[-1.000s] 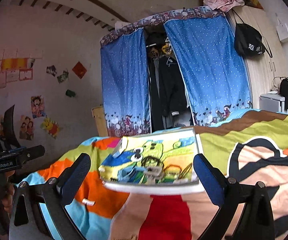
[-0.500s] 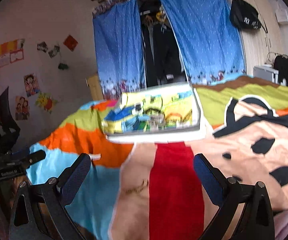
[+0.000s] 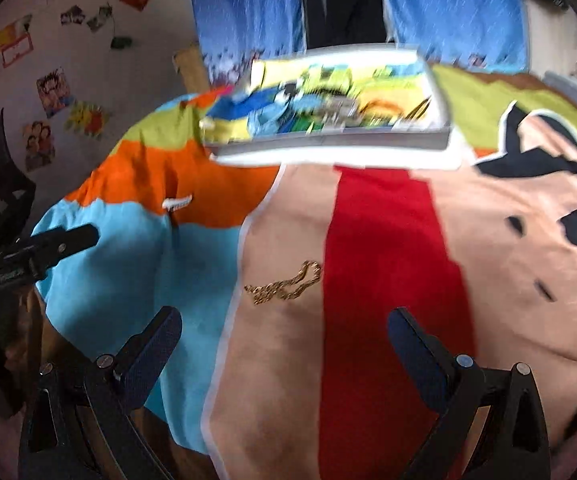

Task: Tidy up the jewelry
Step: 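Withdraw both tools from the tray back toward the gold chain and white clip, then grasp the white hair clip with the left tool while the right tool grasps the gold chain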

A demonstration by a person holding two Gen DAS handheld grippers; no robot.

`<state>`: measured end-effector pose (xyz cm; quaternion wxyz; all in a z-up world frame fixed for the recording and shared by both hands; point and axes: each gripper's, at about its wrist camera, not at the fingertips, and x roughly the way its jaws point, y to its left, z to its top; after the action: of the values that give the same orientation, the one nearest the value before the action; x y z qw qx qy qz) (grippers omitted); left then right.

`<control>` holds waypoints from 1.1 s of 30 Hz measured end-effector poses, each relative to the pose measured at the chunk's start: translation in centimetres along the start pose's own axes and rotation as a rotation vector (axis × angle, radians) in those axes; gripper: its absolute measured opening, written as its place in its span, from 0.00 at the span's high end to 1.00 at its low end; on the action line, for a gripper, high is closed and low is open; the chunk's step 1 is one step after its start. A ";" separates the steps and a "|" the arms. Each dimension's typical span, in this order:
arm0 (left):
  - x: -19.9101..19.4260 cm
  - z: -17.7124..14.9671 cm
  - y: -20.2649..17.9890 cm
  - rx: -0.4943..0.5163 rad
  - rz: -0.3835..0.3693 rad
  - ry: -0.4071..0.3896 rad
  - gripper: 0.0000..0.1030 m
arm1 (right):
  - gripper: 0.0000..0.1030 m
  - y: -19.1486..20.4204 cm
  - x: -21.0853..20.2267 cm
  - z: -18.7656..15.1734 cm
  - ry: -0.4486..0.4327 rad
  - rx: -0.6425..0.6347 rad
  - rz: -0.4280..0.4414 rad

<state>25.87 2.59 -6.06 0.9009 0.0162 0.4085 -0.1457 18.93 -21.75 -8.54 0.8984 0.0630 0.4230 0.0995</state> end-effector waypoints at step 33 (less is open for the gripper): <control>11.9 3.9 2.3 -0.021 -0.217 0.109 0.42 | 0.87 2.4 10.3 1.8 0.006 -0.133 -0.030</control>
<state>36.77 1.25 -12.44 0.8564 -0.0294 0.4577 -0.2370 26.47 -17.09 -14.66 0.9007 -0.0036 0.4192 0.1142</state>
